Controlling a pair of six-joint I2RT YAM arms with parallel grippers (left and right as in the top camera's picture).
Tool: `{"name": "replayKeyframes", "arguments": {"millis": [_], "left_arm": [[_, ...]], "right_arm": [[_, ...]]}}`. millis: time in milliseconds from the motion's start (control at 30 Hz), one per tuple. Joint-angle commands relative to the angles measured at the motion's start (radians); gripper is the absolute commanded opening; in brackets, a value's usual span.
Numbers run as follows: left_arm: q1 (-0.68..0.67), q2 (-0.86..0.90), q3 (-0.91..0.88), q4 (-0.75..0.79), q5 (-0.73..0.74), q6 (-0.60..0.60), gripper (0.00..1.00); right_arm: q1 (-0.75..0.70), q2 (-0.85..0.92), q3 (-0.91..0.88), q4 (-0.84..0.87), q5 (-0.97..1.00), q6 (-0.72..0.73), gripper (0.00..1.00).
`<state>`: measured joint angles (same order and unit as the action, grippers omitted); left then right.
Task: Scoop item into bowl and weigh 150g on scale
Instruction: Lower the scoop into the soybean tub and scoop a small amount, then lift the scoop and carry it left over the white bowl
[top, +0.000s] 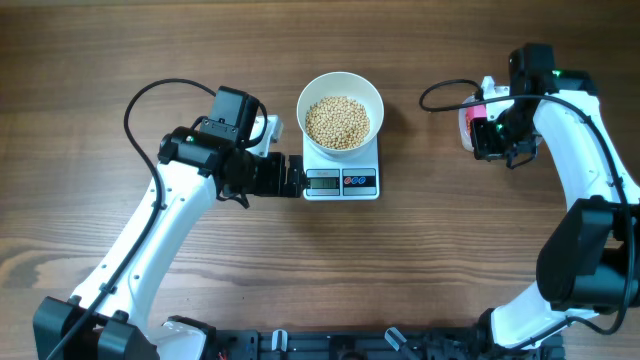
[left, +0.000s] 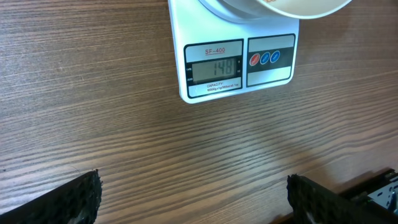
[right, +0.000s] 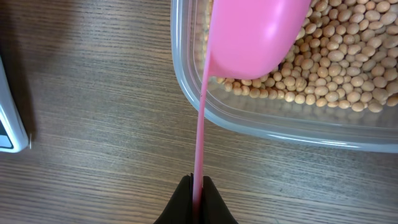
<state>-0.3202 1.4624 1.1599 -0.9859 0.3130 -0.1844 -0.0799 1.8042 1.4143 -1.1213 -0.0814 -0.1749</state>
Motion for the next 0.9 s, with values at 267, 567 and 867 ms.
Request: {"name": "replayKeyframes", "arguments": {"millis": [267,567,867], "left_arm": [[0.003,0.006,-0.002,0.003,0.008,0.020,1.00],[0.003,0.006,-0.002,0.003,0.008,0.020,1.00],[0.003,0.006,-0.002,0.003,0.008,0.020,1.00]], "right_arm": [[-0.008,-0.009,0.101,-0.064,0.019,0.021,0.04],[-0.084,-0.009,0.103,-0.091,-0.024,0.020,0.04],[-0.158,-0.009,0.103,-0.091,-0.193,0.018,0.04]]}}
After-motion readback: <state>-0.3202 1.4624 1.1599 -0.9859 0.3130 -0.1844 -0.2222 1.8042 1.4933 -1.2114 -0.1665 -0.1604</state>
